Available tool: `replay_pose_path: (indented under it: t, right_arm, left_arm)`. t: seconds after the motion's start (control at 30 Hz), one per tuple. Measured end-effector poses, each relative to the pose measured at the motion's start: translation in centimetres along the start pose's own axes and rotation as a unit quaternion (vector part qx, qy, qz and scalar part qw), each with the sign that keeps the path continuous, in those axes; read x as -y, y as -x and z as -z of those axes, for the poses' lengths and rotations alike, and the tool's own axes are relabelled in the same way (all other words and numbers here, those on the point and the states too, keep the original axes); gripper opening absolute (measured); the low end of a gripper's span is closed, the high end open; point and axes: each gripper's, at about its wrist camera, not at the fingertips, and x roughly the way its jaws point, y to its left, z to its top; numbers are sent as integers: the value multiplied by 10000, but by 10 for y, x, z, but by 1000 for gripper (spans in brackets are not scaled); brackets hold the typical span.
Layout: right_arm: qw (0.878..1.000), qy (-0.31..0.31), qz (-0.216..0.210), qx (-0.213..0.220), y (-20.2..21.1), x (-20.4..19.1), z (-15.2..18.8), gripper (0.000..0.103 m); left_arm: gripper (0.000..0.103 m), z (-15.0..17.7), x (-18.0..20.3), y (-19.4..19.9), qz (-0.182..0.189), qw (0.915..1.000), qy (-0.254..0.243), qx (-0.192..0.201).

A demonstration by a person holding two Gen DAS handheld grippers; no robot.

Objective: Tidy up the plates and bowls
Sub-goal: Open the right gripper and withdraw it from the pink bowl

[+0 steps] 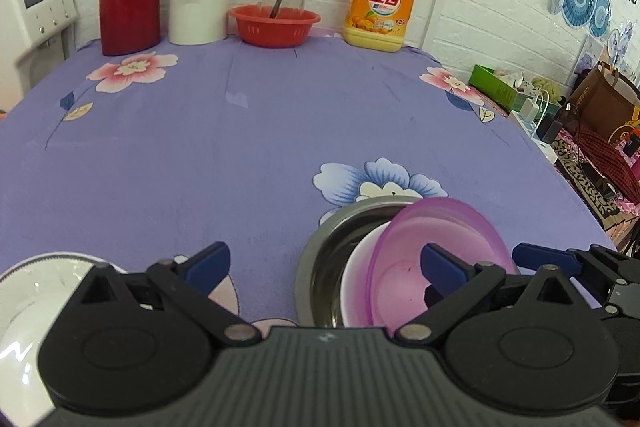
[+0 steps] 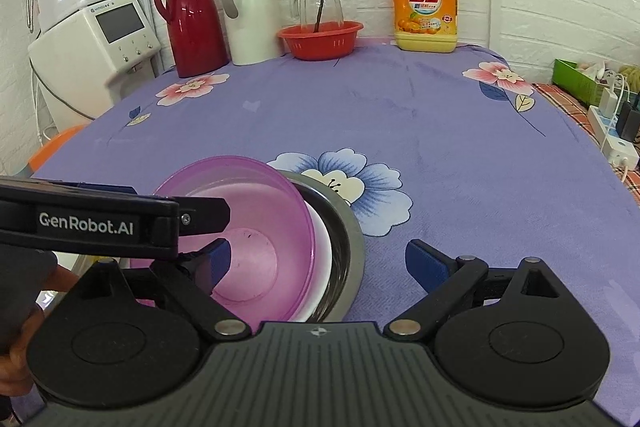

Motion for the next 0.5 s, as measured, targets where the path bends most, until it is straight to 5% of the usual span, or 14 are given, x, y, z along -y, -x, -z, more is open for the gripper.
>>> replay_pose_path:
  t: [0.5]
  right_arm:
    - [9996,-120,-129,-217,-15,-3,8,103]
  left_arm:
    - [101,6,5,-14,-5,9998,-71,-211]
